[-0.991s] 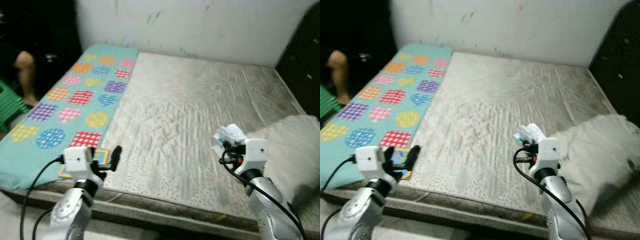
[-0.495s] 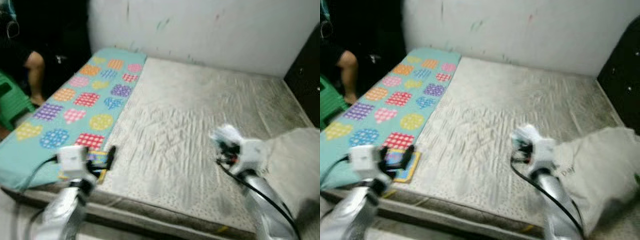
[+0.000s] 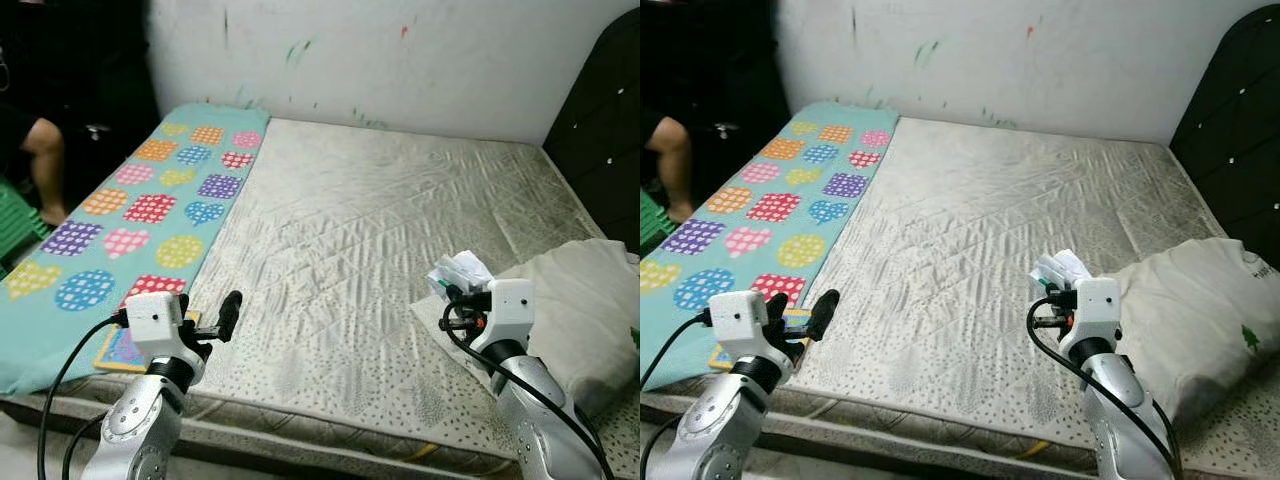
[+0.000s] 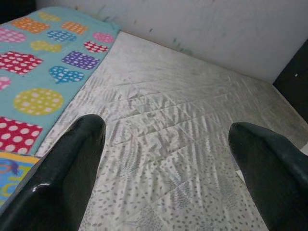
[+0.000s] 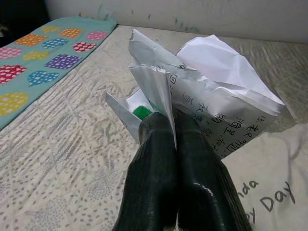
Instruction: Clean up the room
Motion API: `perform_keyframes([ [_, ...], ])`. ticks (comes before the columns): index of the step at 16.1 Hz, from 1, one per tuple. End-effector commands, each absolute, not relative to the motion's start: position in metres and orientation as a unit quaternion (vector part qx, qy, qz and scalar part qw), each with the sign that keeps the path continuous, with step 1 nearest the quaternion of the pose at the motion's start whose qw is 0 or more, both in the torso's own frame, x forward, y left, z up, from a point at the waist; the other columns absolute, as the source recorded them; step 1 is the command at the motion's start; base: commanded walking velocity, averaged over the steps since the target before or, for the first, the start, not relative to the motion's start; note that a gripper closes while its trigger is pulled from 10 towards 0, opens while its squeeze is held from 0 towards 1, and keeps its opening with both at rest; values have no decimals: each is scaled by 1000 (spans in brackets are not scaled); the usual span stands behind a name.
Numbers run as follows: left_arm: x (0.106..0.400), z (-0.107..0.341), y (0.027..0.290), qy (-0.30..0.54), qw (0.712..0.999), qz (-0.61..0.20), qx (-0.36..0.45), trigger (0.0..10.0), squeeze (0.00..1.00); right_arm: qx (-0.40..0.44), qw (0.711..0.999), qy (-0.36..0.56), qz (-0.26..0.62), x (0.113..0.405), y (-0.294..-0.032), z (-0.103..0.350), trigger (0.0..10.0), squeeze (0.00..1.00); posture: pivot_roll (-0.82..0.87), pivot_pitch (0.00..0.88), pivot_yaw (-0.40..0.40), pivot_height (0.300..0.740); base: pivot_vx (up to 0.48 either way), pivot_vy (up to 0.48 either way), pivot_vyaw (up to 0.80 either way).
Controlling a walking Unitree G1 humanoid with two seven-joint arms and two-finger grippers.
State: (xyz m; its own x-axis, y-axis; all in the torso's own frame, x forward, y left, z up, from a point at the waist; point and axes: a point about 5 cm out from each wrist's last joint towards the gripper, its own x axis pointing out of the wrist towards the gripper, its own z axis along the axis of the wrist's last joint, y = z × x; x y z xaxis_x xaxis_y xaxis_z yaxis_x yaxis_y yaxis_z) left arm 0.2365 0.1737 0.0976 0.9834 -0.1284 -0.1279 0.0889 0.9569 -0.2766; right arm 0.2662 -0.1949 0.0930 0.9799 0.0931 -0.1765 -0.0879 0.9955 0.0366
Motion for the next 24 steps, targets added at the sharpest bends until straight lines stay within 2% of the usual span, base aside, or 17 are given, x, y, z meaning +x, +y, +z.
perform_keyframes([
  [1,237,97,174,77,986,-54,-137,10000,0,13,995,80,49,268,-194,97,10000,0,-48,18,-36,740,0,345,0],
  [12,237,97,173,75,986,-55,-138,10000,0,6,995,81,58,272,-193,97,10000,0,-45,13,-42,740,0,449,0],
  [20,236,100,171,58,985,-66,-150,10000,0,0,994,82,66,273,-192,97,10000,0,-47,11,-44,740,0,0,0],
  [24,235,100,171,58,984,-66,-153,10000,0,1,994,84,65,272,-192,96,10000,0,-49,21,-45,740,0,0,-600],
])
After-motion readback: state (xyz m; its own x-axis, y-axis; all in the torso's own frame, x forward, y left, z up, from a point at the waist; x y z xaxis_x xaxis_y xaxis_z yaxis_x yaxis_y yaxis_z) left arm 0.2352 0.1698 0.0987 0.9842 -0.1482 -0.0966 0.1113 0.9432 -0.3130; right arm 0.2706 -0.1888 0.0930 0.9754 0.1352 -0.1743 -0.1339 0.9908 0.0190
